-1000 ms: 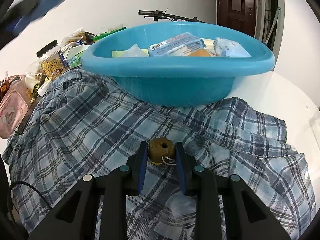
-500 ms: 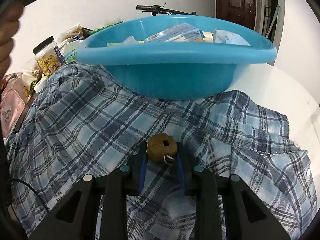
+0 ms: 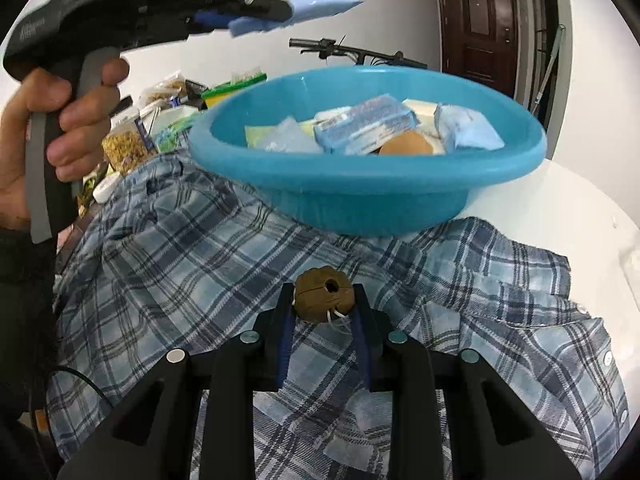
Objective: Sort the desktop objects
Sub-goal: 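Carry the tube and figurine over the basin with both tools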
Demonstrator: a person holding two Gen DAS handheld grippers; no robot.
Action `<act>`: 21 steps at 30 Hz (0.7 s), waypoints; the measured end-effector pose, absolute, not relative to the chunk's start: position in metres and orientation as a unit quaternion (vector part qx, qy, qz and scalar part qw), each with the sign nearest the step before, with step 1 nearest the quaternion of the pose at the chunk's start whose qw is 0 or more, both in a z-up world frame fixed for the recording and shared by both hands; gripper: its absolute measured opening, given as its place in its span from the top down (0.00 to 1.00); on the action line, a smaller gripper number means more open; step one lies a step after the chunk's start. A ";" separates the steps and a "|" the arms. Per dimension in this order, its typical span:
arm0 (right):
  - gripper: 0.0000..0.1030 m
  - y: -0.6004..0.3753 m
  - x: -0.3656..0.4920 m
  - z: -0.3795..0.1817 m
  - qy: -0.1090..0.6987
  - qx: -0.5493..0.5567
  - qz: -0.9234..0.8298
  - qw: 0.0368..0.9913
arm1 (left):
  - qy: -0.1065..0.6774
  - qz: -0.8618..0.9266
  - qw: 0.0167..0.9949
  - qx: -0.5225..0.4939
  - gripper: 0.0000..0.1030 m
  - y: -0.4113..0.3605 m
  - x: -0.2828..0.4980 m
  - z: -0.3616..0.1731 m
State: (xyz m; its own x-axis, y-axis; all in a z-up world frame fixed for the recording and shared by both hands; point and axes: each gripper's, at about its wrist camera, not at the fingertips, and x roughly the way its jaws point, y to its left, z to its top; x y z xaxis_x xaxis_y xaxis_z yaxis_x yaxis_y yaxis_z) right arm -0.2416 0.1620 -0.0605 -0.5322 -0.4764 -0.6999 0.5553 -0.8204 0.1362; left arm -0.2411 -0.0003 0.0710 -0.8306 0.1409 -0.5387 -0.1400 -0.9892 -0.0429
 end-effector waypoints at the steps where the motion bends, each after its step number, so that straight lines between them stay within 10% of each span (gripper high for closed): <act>1: 0.75 0.163 -0.241 -0.059 0.051 0.383 -0.874 0.295 | 0.000 0.957 0.071 -0.281 0.73 -0.002 -0.241 0.071; 21: 0.75 0.166 -0.252 0.078 0.073 0.287 -0.918 0.263 | -0.006 0.962 0.067 -0.266 0.73 -0.007 -0.229 0.087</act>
